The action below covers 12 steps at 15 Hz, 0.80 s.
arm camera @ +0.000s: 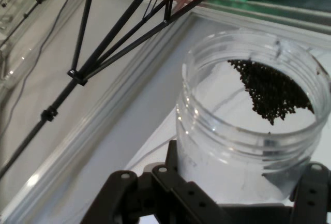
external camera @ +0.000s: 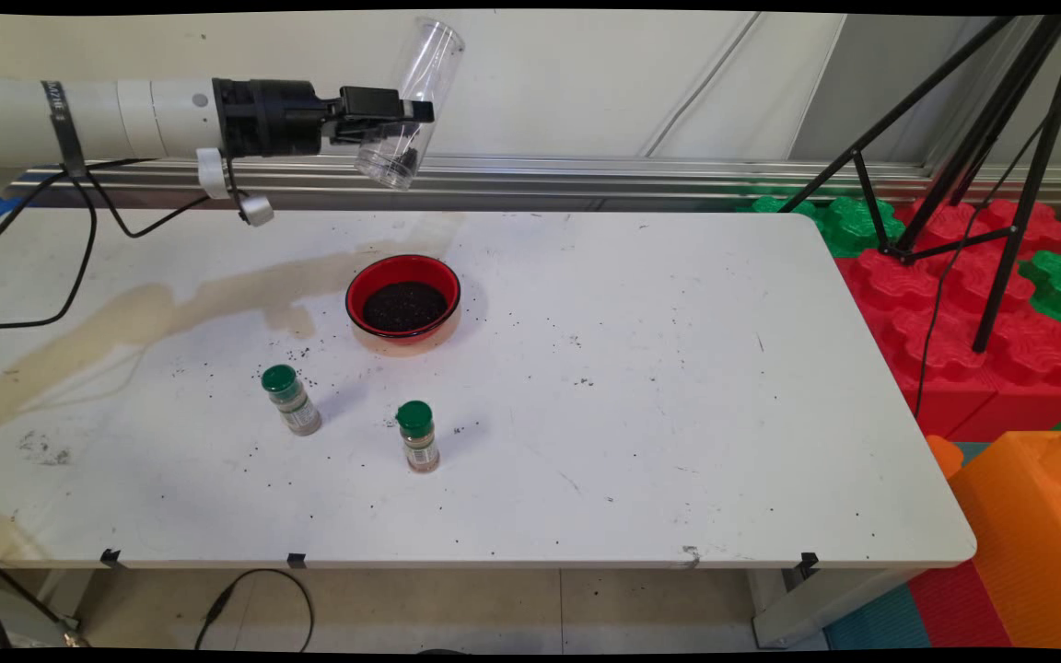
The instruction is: Pour the black seasoning powder in the red bowl
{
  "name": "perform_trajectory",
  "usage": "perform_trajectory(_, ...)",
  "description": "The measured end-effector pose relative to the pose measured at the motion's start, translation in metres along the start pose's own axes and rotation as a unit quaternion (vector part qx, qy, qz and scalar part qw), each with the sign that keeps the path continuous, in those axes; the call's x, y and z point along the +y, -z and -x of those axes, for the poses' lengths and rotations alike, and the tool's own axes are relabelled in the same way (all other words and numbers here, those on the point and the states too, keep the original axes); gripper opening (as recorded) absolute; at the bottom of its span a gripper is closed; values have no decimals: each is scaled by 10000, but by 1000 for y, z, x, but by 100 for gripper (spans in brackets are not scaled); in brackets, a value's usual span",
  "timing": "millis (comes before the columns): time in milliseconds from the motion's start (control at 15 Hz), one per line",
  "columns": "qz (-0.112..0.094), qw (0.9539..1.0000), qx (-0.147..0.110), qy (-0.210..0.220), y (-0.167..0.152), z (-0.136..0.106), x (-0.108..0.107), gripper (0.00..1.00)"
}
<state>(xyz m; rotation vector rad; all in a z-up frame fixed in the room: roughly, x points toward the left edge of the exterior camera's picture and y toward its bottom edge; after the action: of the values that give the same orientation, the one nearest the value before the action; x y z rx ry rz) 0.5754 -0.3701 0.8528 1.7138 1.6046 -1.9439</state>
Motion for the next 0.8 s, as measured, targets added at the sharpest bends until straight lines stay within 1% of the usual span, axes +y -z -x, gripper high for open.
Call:
perform_trajectory(200, 108, 9991, 37, 417, 1, -1, 2, 0)
perform_trajectory(400, 181, 9974, 57, 700, 2, -2, 3, 0)
perform_trajectory(600, 285, 9935, 82, 1100, 2, -3, 5, 0)
perform_trajectory(733, 359, 9893, 99, 1412, 3, -3, 6, 0)
perform_trajectory(800, 378, 9879, 104, 1501, 3, -4, 6, 0)
